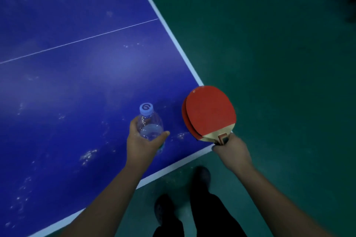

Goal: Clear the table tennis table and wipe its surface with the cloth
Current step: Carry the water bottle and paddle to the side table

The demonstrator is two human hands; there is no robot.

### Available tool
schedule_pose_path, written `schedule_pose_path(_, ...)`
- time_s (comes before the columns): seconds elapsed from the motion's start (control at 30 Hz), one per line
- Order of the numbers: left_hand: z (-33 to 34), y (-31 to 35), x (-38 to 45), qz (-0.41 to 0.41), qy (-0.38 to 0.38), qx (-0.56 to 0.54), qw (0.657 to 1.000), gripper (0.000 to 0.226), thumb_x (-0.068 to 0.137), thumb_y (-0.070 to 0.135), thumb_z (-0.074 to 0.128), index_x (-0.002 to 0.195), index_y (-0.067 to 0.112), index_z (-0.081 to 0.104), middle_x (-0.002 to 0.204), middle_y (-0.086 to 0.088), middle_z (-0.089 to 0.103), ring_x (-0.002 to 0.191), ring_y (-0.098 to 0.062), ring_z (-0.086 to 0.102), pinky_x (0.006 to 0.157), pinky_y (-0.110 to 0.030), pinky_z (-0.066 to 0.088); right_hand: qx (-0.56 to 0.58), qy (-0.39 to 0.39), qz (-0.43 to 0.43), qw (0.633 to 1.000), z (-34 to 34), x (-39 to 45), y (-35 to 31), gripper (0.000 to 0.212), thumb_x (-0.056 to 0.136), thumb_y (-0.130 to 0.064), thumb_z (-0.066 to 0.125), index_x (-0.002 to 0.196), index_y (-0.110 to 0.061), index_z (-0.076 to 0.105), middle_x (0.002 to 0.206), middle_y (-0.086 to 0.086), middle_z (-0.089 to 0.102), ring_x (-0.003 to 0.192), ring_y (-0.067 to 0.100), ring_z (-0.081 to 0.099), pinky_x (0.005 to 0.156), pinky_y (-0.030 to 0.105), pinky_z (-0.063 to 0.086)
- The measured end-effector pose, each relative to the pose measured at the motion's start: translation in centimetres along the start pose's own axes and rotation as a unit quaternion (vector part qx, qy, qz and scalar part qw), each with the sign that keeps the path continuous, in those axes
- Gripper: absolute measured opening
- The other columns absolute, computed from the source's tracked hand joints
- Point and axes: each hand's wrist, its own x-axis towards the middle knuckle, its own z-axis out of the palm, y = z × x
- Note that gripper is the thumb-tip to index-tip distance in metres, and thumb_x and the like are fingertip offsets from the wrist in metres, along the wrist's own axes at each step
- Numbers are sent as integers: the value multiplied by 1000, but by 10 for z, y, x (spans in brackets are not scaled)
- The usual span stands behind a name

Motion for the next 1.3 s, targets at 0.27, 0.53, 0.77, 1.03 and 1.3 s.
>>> schedule_pose_path(0.27,154,53,-28,8,-111,-14,994,73,60,5,93,120,18,54,101,7,70,88,-10,70,74,-28,58,54,42,96,993,-102,10,116,23,76,-20,71,79,-19,48,78,0,60,77,27,57,61,31,39)
schedule_pose_path(0.53,352,125,-48,61,-183,-10,981,76,52,30,92,120,29,56,108,12,70,95,-10,69,81,-28,55,73,79,137,985,-245,53,222,19,77,-20,68,80,-18,49,74,-2,60,73,25,60,54,31,38)
schedule_pose_path(0.77,477,169,-13,84,-190,2,978,77,47,40,90,115,28,57,98,23,70,87,-3,68,78,-20,52,100,111,180,972,-336,122,262,17,78,-20,67,79,-18,50,71,-3,60,63,14,57,47,28,33)
schedule_pose_path(1.03,605,205,94,93,-225,25,970,69,52,22,93,110,24,57,93,24,70,79,2,67,73,-12,50,136,120,215,960,-405,258,260,17,78,-19,69,80,-17,53,70,-2,62,61,15,58,47,27,35)
schedule_pose_path(1.3,762,284,221,97,-300,43,948,83,42,49,86,114,21,57,98,11,70,88,-8,68,80,-23,51,162,146,256,942,-511,414,224,17,78,-18,69,80,-17,52,71,-2,62,62,15,58,47,28,35)
